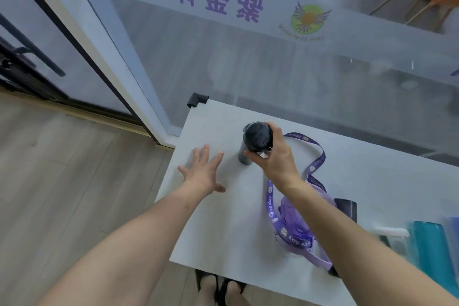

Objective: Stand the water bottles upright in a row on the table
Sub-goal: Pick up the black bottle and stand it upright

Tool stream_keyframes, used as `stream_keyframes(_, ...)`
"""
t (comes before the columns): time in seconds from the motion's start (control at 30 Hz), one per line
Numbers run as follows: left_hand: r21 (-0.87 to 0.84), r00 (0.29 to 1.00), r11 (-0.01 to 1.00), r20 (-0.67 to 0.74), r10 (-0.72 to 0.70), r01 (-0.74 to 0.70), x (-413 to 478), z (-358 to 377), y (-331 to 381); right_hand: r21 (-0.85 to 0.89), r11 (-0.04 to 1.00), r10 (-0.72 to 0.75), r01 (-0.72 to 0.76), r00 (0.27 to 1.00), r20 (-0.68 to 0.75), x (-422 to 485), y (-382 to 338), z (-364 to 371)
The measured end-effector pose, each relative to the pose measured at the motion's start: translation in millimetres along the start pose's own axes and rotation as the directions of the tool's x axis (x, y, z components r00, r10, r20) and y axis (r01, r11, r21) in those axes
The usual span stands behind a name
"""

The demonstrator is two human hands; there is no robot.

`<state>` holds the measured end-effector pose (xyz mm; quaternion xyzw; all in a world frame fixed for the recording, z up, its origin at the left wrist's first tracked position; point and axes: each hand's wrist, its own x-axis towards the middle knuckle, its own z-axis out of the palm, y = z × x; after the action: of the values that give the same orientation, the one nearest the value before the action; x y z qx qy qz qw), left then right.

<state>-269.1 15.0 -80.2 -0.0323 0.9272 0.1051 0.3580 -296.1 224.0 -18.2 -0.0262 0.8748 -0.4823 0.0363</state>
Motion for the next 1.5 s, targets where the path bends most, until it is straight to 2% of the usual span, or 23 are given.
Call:
stream_keyframes(0.1, 0.012, 0.998, 1.0, 0.063, -0.019, 0.018, 11.9, 2.8, 2.6, 0.025, 1.0, -0.008, 0.008, 1.0, -0.019, 21.1, 0.1, 1.0)
stream_keyframes(0.27, 0.025, 0.996, 0.999, 0.084, -0.034, 0.032, 15.1, 2.9, 3.4, 0.057, 0.998, 0.027, -0.024, 0.998, -0.054, 68.1, -8.0, 5.3)
stream_keyframes(0.4, 0.016, 0.994, 0.999, 0.101, -0.037, 0.035, 16.8, 2.7, 3.3, 0.018, 1.0, 0.025, -0.023, 0.994, -0.108, 89.3, -16.9, 14.1)
stream_keyframes(0.53, 0.001, 0.993, 0.999, 0.112, -0.034, 0.034, 16.6, 1.3, 2.3, -0.06, 0.995, 0.074, -0.085, 0.983, -0.165, 92.4, -21.1, 26.5)
stream_keyframes(0.6, -0.002, 0.993, 0.999, 0.114, -0.031, 0.032, 16.4, 1.4, 2.6, -0.016, 0.995, 0.097, -0.101, 0.984, -0.147, 91.6, -16.0, 27.9)
stream_keyframes(0.7, 0.007, 0.993, 0.999, 0.113, -0.038, 0.037, 17.4, 1.9, 3.0, 0.101, 0.987, 0.126, -0.122, 0.991, -0.032, 87.9, 2.5, 29.3)
stream_keyframes(0.8, 0.013, 0.993, 0.999, 0.116, -0.039, 0.038, 19.1, 1.9, 2.7, 0.107, 0.978, 0.174, -0.177, 0.984, 0.04, 86.2, 26.3, 36.4)
stream_keyframes(1.03, 0.006, 0.995, 1.0, 0.098, -0.031, 0.03, 20.1, 3.5, 2.7, 0.14, 0.975, 0.179, -0.171, 0.983, -0.046, 93.8, 37.3, 51.9)
stream_keyframes(1.5, -0.003, 0.996, 1.0, 0.083, -0.024, 0.024, 20.3, 4.1, 2.2, 0.165, 0.973, 0.17, -0.159, 0.984, -0.059, 118.7, 35.8, 67.8)
